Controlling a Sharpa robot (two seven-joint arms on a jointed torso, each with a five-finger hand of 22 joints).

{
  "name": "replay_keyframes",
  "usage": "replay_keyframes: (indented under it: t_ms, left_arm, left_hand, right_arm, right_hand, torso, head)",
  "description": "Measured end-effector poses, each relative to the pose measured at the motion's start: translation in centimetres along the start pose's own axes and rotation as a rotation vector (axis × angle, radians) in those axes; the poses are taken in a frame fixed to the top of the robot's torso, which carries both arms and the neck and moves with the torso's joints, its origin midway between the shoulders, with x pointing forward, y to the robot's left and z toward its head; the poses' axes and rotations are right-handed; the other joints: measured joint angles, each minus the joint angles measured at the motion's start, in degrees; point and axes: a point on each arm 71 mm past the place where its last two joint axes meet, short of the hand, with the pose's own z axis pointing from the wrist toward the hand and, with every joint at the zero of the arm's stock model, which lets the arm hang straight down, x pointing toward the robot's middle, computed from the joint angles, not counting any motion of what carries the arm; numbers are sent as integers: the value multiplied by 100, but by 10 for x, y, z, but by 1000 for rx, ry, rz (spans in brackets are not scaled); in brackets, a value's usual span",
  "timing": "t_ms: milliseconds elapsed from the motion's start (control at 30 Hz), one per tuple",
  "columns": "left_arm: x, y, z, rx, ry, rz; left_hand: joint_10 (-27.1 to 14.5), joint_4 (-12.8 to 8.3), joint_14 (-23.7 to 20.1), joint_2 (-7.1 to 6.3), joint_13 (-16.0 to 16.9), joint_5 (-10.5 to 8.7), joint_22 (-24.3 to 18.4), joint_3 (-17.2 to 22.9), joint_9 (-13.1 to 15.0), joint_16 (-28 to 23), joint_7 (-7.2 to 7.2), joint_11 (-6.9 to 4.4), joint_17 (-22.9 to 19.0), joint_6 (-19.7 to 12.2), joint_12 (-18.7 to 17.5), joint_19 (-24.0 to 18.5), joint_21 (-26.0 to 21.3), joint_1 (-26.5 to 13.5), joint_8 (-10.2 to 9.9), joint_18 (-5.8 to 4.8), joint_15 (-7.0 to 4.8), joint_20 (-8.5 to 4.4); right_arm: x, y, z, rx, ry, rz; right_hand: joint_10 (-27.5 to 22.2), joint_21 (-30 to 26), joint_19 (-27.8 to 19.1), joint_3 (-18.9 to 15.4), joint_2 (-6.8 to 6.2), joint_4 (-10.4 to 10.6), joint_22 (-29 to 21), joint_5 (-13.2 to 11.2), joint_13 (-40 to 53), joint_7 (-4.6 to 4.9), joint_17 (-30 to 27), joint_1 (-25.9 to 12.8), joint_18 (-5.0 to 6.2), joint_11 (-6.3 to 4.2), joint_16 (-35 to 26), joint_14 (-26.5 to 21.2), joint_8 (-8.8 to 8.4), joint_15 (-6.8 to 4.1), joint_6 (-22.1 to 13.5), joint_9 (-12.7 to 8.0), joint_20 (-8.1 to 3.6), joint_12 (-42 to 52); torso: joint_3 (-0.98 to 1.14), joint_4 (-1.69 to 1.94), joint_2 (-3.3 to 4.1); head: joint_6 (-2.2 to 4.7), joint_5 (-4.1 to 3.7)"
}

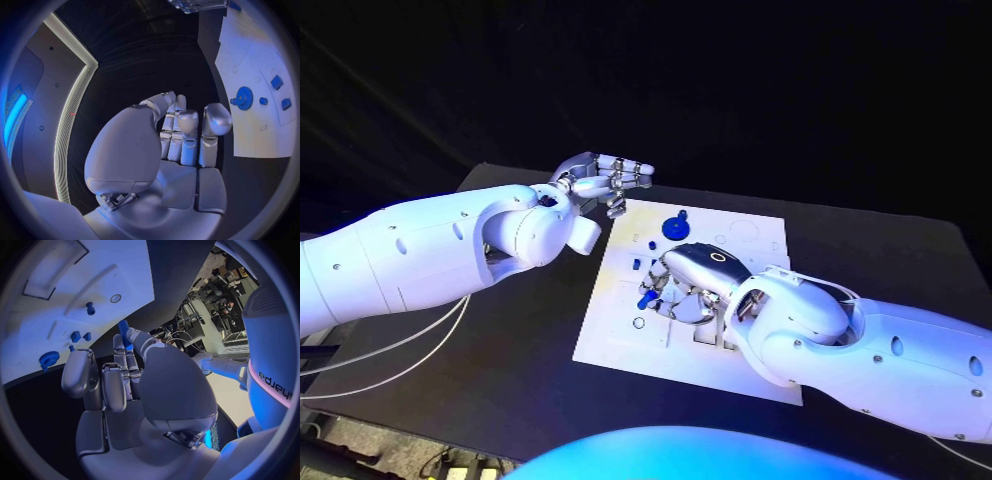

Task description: Assemble the parts on the task board

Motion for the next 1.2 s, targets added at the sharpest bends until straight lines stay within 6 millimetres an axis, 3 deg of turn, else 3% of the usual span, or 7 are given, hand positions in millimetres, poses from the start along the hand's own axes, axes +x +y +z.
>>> replay_keyframes:
  t_ms: [467, 1200]
  left_arm:
    - [1, 0, 1, -1, 4, -1]
    - [0, 0, 0, -2, 3, -1]
  left_hand:
    - [0, 0, 0, 0, 2, 0, 0, 0, 0, 0, 0, 0, 0, 0, 0, 0, 0, 0, 0, 0, 0, 0]
    - [0, 0, 0, 0, 2, 0, 0, 0, 0, 0, 0, 0, 0, 0, 0, 0, 0, 0, 0, 0, 0, 0]
  right_arm:
    - [22, 0, 11, 7, 49, -16]
    - [31, -8, 15, 39, 92, -81]
  right_hand:
    - [0, -24, 0, -1, -1, 1, 4, 23, -4, 4, -20, 1, 0, 1, 0, 0, 14, 0, -4, 0, 0, -22]
    - [-10, -24, 0, 13, -10, -16, 3, 55, 0, 16, -25, 10, 1, 11, 0, 0, 17, 0, -41, 0, 0, -32]
  torso:
    - [4, -8, 8]
    - [6, -5, 3]
  head:
    - [-58, 59]
    - [-79, 59]
